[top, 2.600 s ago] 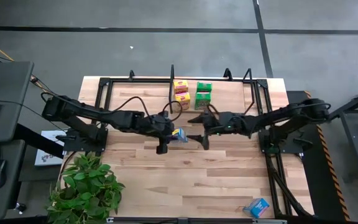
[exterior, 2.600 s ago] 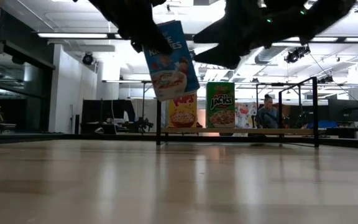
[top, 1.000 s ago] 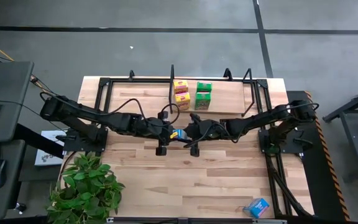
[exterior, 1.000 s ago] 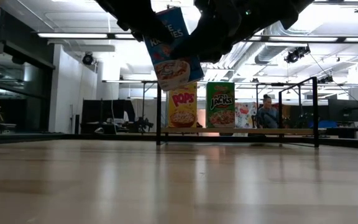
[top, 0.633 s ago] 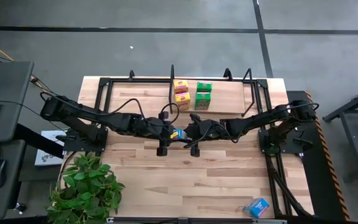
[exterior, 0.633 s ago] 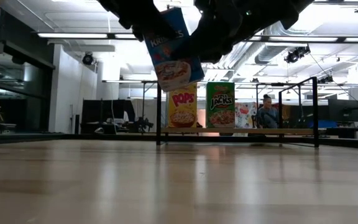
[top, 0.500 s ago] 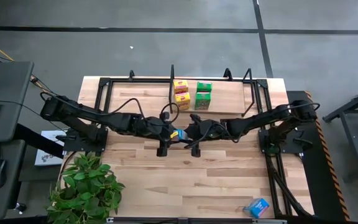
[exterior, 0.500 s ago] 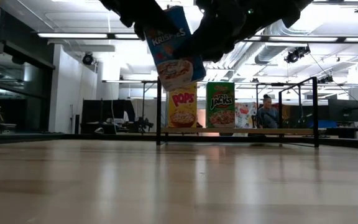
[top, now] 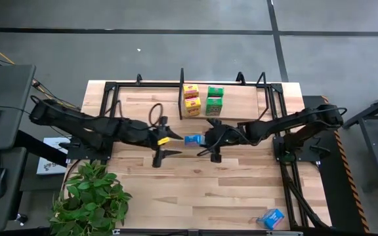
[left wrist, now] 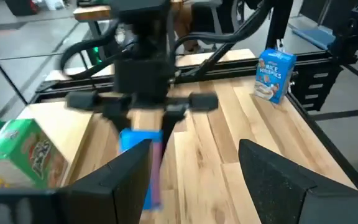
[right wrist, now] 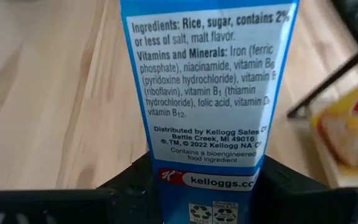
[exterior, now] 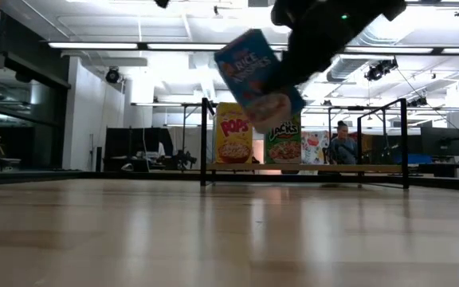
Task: Stack cereal on shelf
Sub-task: Put the top blue cereal box on the shelf
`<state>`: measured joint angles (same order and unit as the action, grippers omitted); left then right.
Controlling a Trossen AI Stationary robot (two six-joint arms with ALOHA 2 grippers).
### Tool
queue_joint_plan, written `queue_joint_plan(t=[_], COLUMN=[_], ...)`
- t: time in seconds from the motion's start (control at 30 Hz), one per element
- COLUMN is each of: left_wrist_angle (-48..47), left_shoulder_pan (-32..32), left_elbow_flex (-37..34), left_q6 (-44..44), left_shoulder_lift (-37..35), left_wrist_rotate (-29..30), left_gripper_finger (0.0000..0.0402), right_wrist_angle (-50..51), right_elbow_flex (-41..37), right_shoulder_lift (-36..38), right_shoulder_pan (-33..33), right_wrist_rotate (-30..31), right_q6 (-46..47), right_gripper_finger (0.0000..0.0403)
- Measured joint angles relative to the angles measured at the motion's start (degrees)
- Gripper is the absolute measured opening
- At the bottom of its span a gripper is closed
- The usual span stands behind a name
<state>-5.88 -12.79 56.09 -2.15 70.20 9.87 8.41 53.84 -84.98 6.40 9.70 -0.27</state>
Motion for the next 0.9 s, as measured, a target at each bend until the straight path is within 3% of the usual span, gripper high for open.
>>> queue_joint_plan(t=[0.2,0.43,0.6,0.7,0.87,0.9], left_wrist_angle=[6.9,9.2,10.1,11.1,13.0,13.1], left_shoulder_pan=[-1.4,-1.2,-1.3,-1.3,-1.1,-1.1], left_elbow_flex=[-7.8,-12.6,-12.5,-12.5,-12.5,-12.5], left_q6=[-1.5,-1.1,-1.0,-1.1,-1.1,-1.1], left_shoulder_lift=[-8.7,-15.9,-15.8,-15.1,-14.7,-14.7], left_wrist_rotate=[5.0,6.3,6.3,6.3,6.2,6.2], left_gripper_finger=[0.0229,0.0229,0.0229,0.023,0.023,0.023], right_wrist_angle=[2.5,-1.9,-21.0,-30.8,-32.8,-33.0], right_elbow_flex=[-4.1,-13.1,-24.8,-30.1,-31.4,-31.4], right_shoulder_lift=[3.3,17.2,27.8,29.6,29.2,28.4], right_shoulder_pan=[0.0,0.1,-1.1,-3.0,-6.8,-7.5], right_wrist_rotate=[1.9,7.5,20.9,27.4,44.6,45.5], right_q6=[1.2,2.8,1.9,1.3,4.7,5.6], right_gripper_finger=[0.0145,0.0145,0.0145,0.0145,0.0145,0.0145])
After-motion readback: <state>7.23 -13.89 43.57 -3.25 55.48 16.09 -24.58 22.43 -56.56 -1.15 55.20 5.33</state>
